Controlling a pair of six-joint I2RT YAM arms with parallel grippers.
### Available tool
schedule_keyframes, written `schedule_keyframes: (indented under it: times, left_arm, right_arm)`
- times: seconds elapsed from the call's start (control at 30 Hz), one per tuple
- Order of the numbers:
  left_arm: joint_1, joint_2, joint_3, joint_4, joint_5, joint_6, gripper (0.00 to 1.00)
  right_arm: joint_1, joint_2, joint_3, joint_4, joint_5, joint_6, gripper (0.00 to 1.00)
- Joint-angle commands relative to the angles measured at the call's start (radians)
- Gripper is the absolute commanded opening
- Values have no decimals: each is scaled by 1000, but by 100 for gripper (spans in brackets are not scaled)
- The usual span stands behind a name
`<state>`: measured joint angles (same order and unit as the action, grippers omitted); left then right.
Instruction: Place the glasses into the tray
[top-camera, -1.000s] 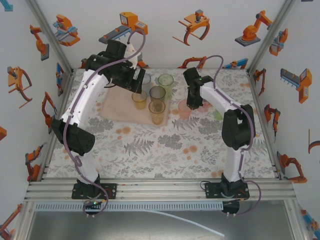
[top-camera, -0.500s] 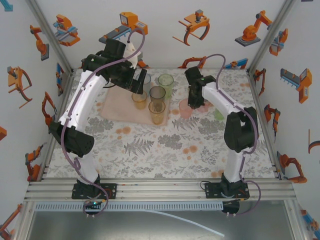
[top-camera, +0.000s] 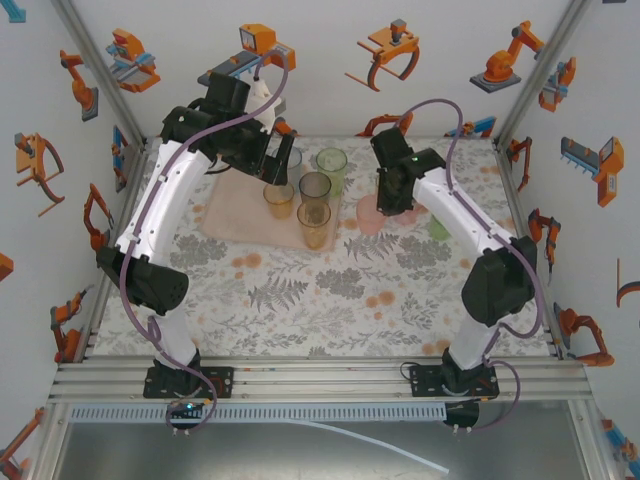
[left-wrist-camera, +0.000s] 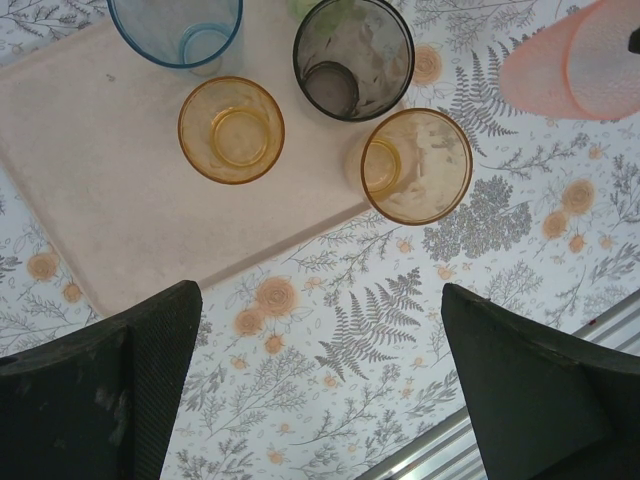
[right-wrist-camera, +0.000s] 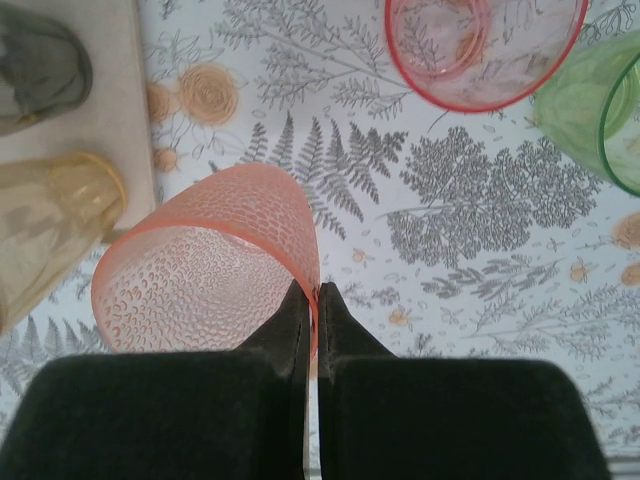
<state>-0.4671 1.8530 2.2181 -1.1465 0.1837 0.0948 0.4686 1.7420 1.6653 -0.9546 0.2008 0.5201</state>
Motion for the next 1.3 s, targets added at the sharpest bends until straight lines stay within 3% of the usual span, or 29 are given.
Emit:
schedule_keyframes:
  times: [0.0,0.4,0.53,0.83,1.27]
  left_arm:
    - [16,-22,22,-26,6,-1,97]
    - [176,-141,-101,19,11,-58,97]
    - [245,-211,-145,32,47,-57,97]
    - [309,-372,-311,107,33,-32,97]
    - [370,-453,-373,131,98,-43,97]
  right_arm:
    - [43,-68,84,-102,46,-21,0]
    - [267,-4,439,-279,133,-13,0]
    - [333,80,584,-299,131,-18,0]
    - [410,325,850,-285,70,-35,0]
    - [427,489,879,-139,-10,-56,0]
